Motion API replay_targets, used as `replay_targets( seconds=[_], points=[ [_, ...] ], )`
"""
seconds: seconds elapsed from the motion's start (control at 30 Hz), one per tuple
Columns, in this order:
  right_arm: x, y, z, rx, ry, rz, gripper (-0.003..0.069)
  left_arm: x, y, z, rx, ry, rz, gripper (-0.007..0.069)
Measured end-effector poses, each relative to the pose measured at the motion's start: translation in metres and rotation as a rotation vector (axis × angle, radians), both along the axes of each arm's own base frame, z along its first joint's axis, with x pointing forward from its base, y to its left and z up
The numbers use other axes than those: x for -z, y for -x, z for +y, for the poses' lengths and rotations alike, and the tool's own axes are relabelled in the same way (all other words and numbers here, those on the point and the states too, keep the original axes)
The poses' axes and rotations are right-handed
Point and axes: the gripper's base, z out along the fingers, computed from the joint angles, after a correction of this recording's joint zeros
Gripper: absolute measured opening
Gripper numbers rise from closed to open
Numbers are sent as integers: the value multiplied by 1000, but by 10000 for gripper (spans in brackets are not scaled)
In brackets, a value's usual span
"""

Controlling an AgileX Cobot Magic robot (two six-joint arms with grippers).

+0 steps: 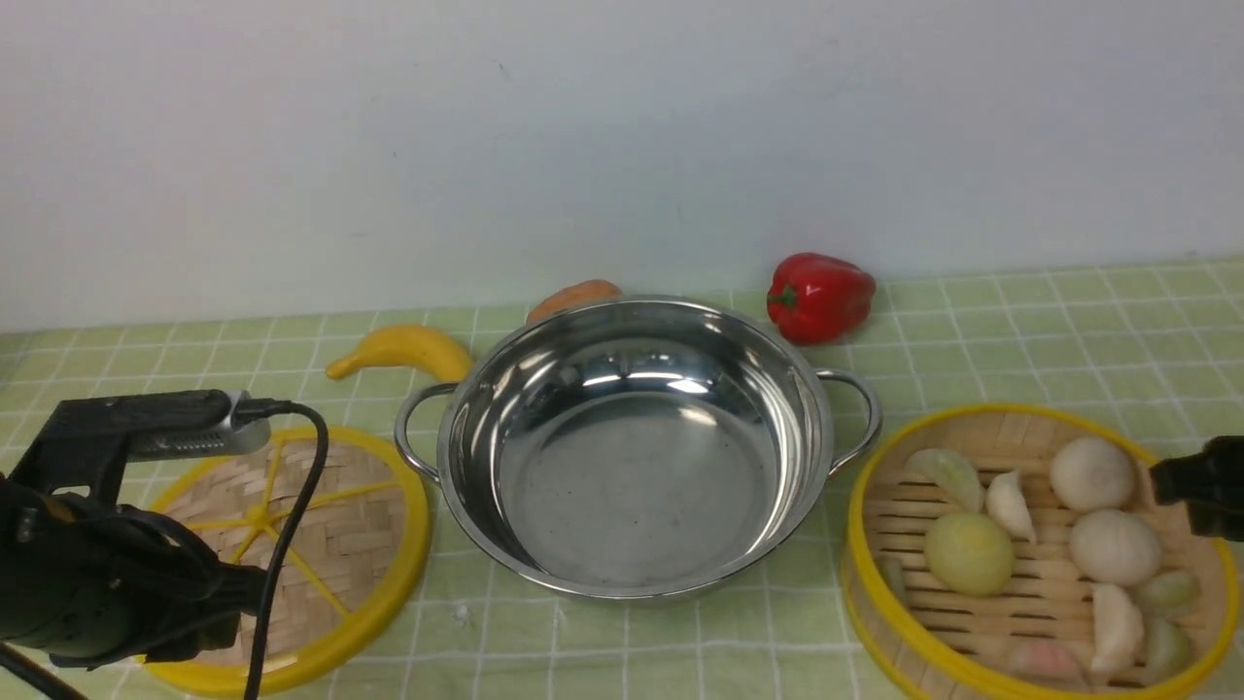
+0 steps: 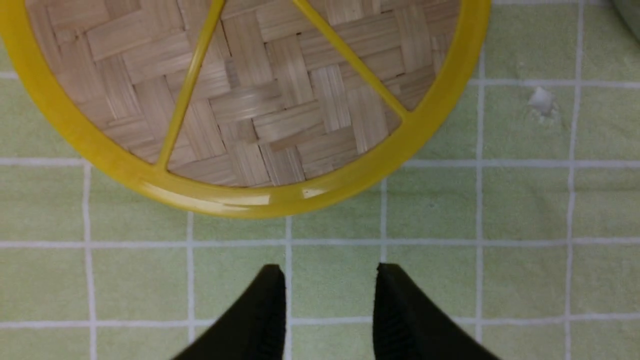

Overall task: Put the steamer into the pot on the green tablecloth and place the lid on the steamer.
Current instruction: 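Reach for and grasp the rim of the bamboo steamer holding the buns with the right gripper, then place the bamboo steamer basket of food into the steel pot with the right gripper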

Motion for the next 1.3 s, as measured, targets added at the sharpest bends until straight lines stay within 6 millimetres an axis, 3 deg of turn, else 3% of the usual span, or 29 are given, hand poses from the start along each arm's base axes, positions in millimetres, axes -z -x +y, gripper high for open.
replay_targets(
  seconds=[0.43,0.47,0.6,0.7,1.03,1.27,1.3],
  points=[
    [38,-20,-14,73,12,28,275,0,0,0,12,-5,-3,243],
    [41,-21,-15,76,11,30,254,0,0,0,12,-5,-3,243],
    [50,-22,-16,61,20,61,60,0,-1,0,11,-5,-12,243],
    [48,-21,-17,74,16,69,58,0,-1,0,10,-4,-15,243],
    [1,4,-21,103,45,103,58,0,-1,0,10,-3,-16,243],
    [-70,4,-20,68,45,58,58,0,-1,0,10,-3,-16,243],
    [-72,4,-19,70,39,52,58,0,-1,0,10,-3,-16,243]
  ],
)
